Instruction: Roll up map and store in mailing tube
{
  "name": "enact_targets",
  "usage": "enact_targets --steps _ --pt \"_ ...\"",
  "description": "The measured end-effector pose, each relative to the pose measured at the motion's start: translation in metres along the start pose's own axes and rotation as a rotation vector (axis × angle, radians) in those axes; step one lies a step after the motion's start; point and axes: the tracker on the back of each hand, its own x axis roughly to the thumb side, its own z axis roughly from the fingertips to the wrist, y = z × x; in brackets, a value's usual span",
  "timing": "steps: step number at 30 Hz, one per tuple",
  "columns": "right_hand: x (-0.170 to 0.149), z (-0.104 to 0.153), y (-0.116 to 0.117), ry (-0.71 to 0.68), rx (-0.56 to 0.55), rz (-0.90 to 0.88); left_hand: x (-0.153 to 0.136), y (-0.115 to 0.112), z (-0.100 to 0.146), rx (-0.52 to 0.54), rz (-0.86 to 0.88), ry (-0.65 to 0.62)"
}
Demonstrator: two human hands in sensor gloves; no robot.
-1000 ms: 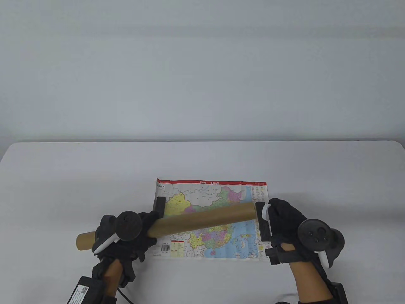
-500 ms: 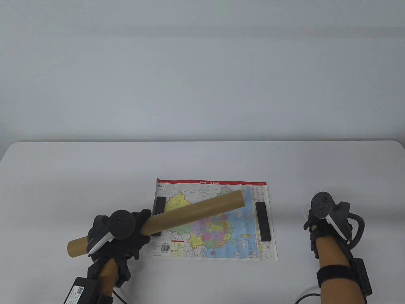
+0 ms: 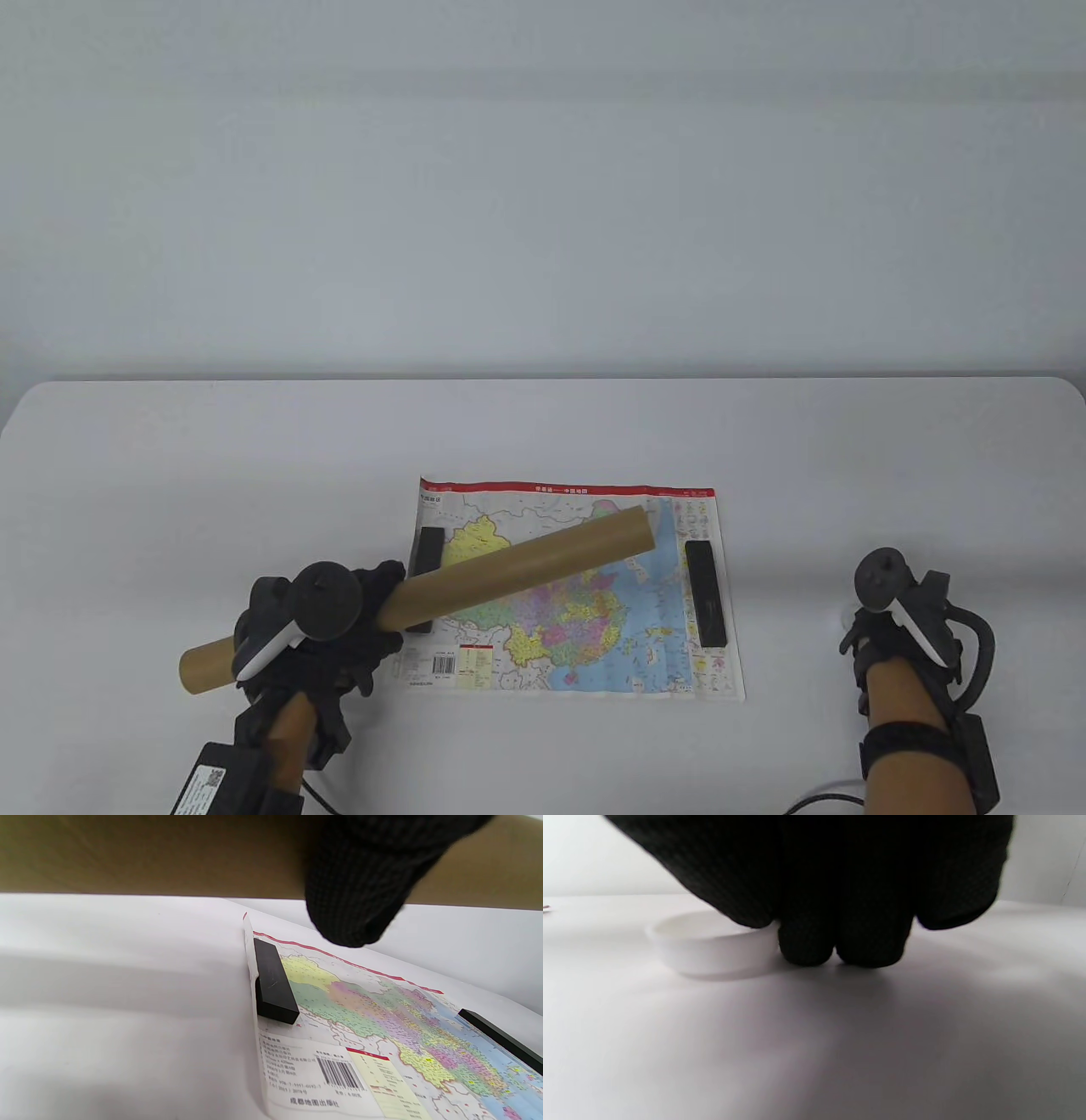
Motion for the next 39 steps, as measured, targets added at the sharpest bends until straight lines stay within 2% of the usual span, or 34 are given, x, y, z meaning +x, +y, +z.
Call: enact_targets --steps 5,10,15,20,25,29,33,39 --pt "0.001 0.004 -0.007 0.007 0.018 -0.001 -0.001 0.001 0.001 0.018 0.003 0.008" --pt "0.011 0.014 -0.036 -0.059 -0.042 -0.163 -0.002 0.005 0.001 0.04 0.009 0.041" --pt "0.042 0.039 -0.079 -0.24 -0.197 -0.369 -0.004 0.01 0.001 0.035 0.031 0.067" --pt "0.08 0.081 -0.112 -0.5 -0.34 -0.592 -0.01 0.017 0.001 0.041 0.061 0.117" --pt "0.099 0.115 -0.12 -0.716 -0.382 -0.797 -0.024 0.024 -0.001 0.043 0.091 0.188" --pt "0.103 0.134 -0.119 -0.85 -0.404 -0.878 -0.037 0.03 -0.004 0.029 0.146 0.237" --pt "0.104 0.137 -0.111 -0.979 -0.365 -0.965 -0.051 0.035 -0.011 0.022 0.179 0.32" --pt "0.111 0.132 -0.095 -1.05 -0.252 -1.044 -0.069 0.035 -0.023 0.01 0.246 0.466"
